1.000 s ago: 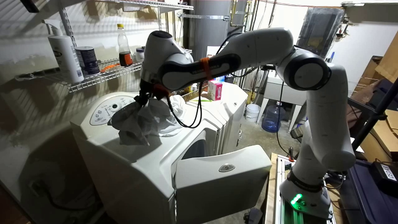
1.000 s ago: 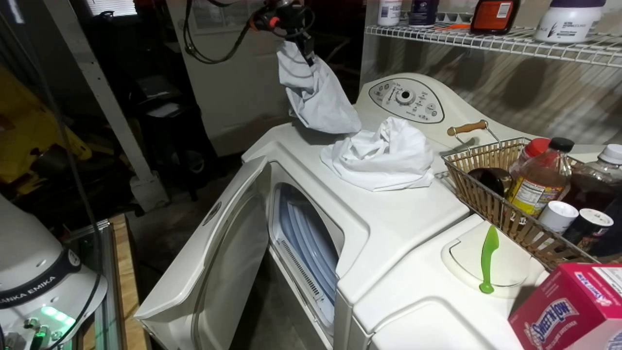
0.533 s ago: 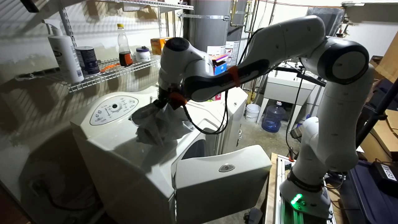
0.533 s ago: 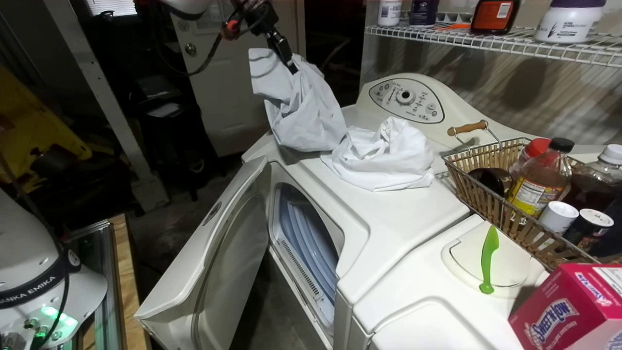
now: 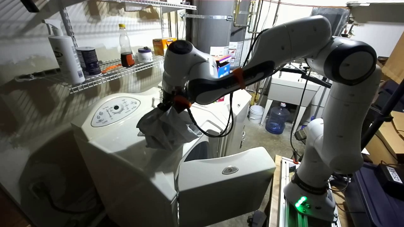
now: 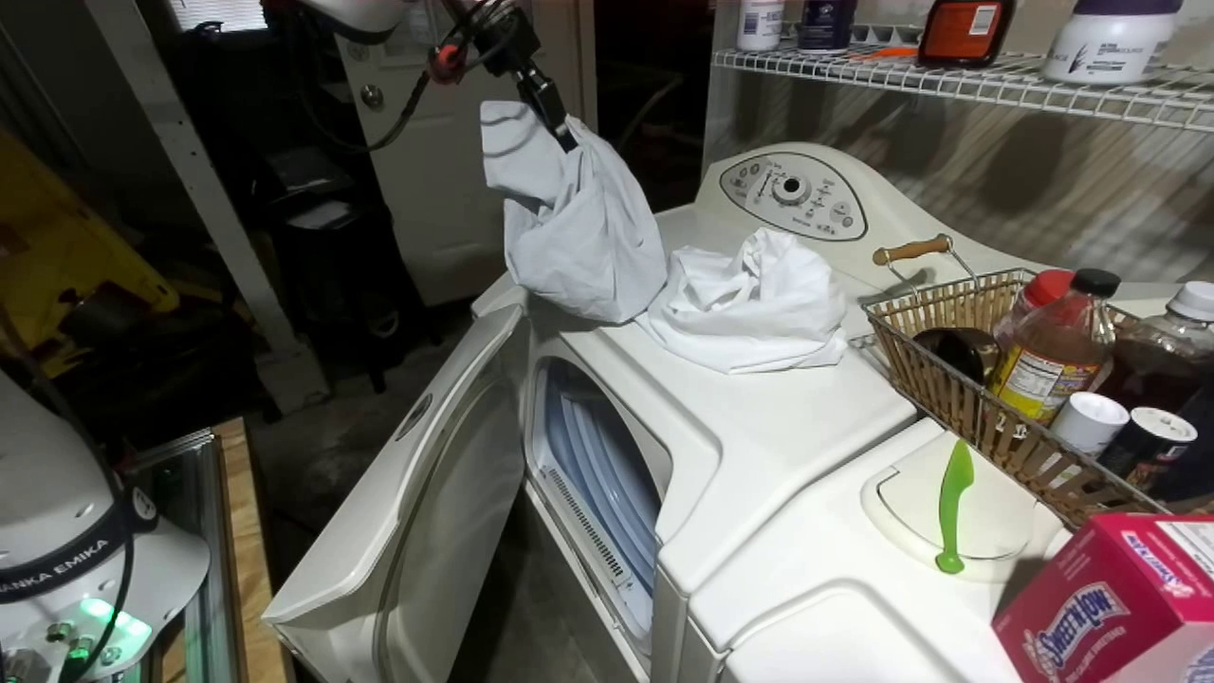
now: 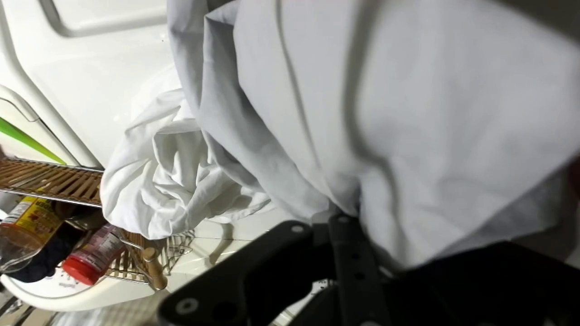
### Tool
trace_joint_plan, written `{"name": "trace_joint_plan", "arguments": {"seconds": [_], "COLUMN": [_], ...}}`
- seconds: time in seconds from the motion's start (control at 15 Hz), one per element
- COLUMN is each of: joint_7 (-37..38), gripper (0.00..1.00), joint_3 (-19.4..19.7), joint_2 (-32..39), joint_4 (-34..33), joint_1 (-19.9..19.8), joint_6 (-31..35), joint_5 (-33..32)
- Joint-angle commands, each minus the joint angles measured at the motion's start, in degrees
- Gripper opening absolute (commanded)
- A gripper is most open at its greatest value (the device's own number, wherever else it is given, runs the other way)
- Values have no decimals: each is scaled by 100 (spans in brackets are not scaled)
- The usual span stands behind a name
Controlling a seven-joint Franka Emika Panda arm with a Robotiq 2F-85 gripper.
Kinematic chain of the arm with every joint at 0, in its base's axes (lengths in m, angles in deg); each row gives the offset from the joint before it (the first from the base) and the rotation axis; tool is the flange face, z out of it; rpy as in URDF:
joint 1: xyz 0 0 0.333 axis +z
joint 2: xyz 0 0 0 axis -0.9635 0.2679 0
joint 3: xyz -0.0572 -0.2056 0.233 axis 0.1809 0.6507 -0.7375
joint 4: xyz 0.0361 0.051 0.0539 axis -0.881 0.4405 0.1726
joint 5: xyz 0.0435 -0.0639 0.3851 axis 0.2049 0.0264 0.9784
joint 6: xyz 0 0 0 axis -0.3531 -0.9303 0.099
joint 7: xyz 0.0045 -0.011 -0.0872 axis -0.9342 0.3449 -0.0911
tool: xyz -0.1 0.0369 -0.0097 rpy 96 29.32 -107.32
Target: Put the grey cloth into the washing machine
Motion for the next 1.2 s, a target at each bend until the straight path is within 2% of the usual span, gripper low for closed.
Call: {"name": "trace_joint_plan", "arguments": {"seconds": [0.0, 0.13, 0.27, 0.47, 0.67, 0.93, 1.0, 1.13], "joint_7": [-405, -602, -507, -140, 480, 1422, 966, 1209], "gripper": [2, 2, 2, 2, 2, 2, 7, 7], "joint_3": [-143, -147, -106, -53, -23, 38, -23, 9], "joint_2": [-250, -506, -717, -967, -1013, -807, -742, -733], "joint_4": [433, 999, 1610, 2523, 3283, 3890, 3607, 3806], "joint_1": [-223, -327, -418, -609, -843, -1108, -1060, -1119], "joint_6": [-125, -71, -108, -71, -72, 67, -102, -34], "joint_5": [440, 872, 1022, 819, 339, -318, 21, -140]}}
